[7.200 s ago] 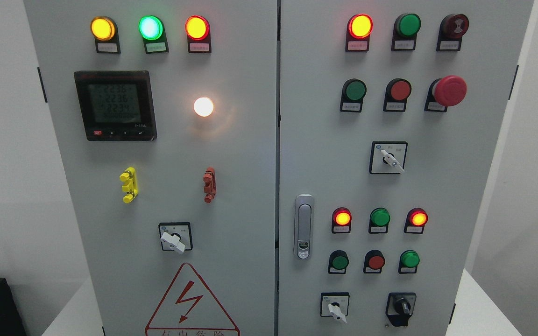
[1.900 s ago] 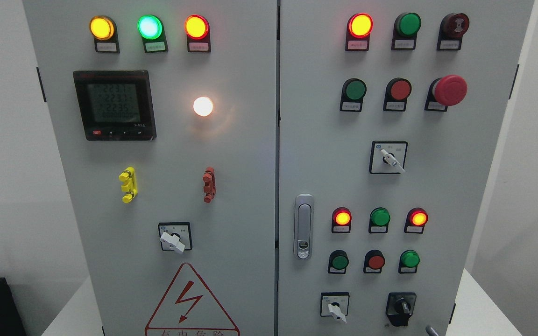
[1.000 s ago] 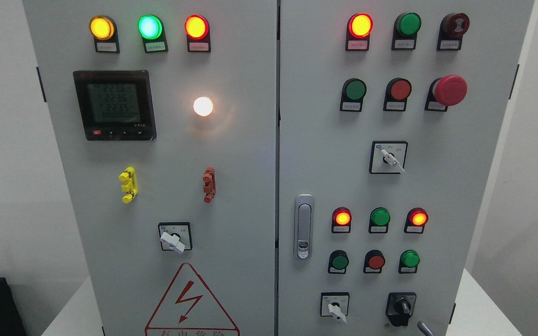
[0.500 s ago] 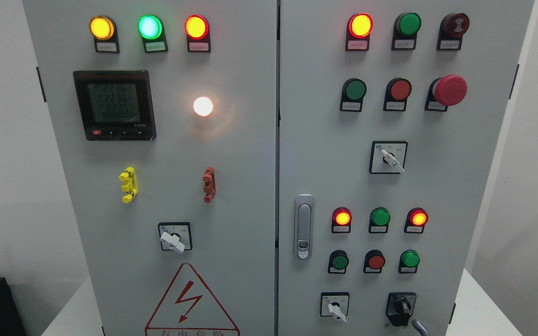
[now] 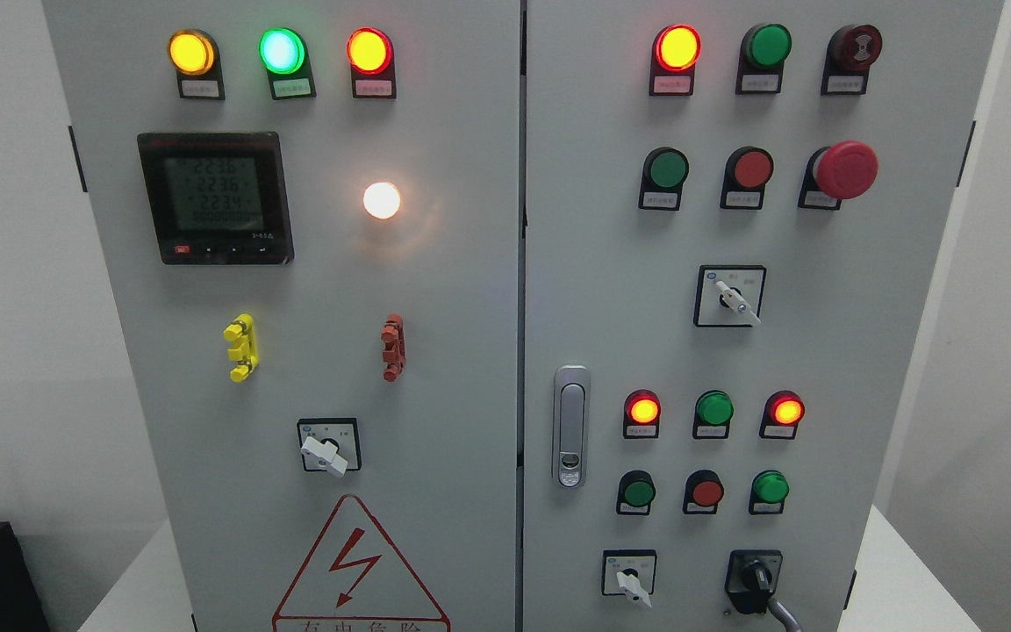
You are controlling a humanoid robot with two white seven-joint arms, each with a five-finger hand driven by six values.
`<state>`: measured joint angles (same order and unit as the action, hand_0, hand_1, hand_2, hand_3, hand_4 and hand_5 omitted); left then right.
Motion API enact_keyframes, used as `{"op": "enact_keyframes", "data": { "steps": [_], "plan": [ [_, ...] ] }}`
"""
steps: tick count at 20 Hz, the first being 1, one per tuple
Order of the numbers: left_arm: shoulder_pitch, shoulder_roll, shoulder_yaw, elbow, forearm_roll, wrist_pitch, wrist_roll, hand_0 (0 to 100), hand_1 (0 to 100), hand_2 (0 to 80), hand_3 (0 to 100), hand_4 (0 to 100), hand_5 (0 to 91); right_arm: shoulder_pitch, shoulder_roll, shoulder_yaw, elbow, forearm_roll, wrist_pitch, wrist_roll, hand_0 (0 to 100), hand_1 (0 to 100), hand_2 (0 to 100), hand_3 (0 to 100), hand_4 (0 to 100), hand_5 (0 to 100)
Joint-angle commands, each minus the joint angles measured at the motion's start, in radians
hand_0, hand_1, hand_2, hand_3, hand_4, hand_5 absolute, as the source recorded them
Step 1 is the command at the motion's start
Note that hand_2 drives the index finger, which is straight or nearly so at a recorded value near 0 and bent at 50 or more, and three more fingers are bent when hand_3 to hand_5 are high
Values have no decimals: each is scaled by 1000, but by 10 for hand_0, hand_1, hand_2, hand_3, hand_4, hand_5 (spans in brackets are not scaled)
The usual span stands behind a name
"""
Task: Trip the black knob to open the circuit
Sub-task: 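Grip the black knob with the right hand and twist it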
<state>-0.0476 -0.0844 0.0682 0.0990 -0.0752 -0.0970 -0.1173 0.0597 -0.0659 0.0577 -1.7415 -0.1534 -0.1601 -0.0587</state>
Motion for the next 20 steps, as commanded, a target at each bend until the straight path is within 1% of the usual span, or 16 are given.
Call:
{"op": "enact_keyframes", "data": {
  "steps": [1,3,17,20],
  "plan": [
    [0,0,1,-16,0,0,1,120,389,0,0,0,0,-1,0,7,2,0,1,0,0,0,27,1000,1000,1000],
    [-1,0,1,-16,0,0,1,120,389,0,0,0,0,-1,2,16,0,0,1,0,0,0,28,1000,1000,1000],
    [0,0,-1,-16,0,0,1,120,389,0,0,0,0,-1,5,21,-6,0,1,2,0,0,31,1000,1000,1000],
    [0,0,-1,-16,0,0,1,120,389,0,0,0,0,-1,5,33,-7,0,-1,4,0,0,33,1000,1000,1000]
  ]
}}
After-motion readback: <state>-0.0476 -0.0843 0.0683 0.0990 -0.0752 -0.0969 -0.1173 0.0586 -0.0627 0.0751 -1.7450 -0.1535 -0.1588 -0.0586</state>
